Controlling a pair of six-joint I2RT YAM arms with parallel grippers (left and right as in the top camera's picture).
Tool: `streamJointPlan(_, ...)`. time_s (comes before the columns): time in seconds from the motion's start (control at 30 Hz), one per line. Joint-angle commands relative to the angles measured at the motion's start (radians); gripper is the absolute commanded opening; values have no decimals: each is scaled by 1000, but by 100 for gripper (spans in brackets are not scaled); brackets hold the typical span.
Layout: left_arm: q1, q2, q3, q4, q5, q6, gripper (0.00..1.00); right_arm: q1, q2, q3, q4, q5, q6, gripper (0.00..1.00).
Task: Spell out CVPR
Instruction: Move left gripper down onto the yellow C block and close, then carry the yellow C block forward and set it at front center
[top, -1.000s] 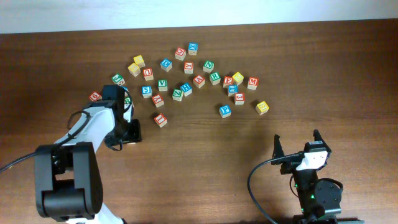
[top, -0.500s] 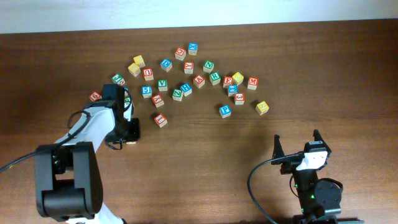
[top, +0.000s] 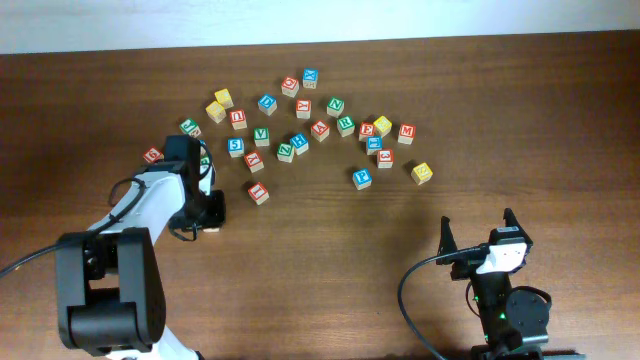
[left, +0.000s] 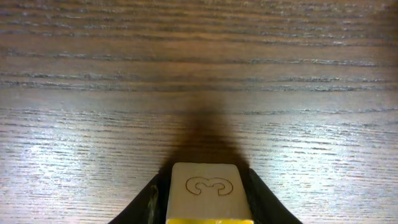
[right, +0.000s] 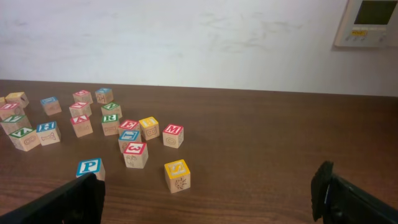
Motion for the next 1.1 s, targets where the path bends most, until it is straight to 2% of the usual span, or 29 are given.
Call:
streamJointPlan(0.0, -1, 20, 35, -38, 7, 2, 28, -6, -7, -7, -4, 8, -7, 98)
streamJointPlan(0.17, -2, 20, 77, -117, 35, 1, 26, -6, -7, -7, -4, 8, -7, 98)
streamJointPlan(0.23, -2, 20, 138, -192, 149, 1, 26, -6, -7, -7, -4, 8, -7, 98)
streamJointPlan(0.33, -17, 20, 188, -277, 419, 2, 27, -6, -7, -7, -4, 8, -7, 98)
streamJointPlan(0.43, -175, 21, 187, -306, 460, -8, 21, -6, -7, -7, -5, 8, -7, 98)
streamJointPlan(0.5, -304, 21, 187, -259, 387, -133, 22, -6, -7, -7, -5, 8, -7, 98)
streamJointPlan(0.57, -463, 21, 186, -217, 79, -394, 22, -6, -7, -7, -5, 8, -7, 98)
streamJointPlan(0.63, -545, 25, 179, -208, -34, -473, 22, -6, -7, -7, -5, 8, -7, 98)
streamJointPlan(0.7, -601, 42, 167, -206, -66, -517, 22, -6, -7, -7, -5, 8, -7, 98)
streamJointPlan(0.8, -608, 85, 150, -210, -63, -547, 22, -6, -7, -7, -5, 8, -7, 98)
streamJointPlan(0.87, -608, 90, 123, -210, -64, -566, 29, -6, -7, -7, -5, 8, -7, 98)
streamJointPlan(0.93, -608, 90, 116, -211, -64, -565, 28, -6, -7, -7, -4, 8, -7, 98)
streamJointPlan(1.0, -608, 90, 116, -209, -60, -565, 36, -6, -7, -7, -5, 8, -7, 98)
streamJointPlan(1.07, -608, 90, 116, -210, -61, -565, 36, -6, -7, -7, -4, 8, -7, 98)
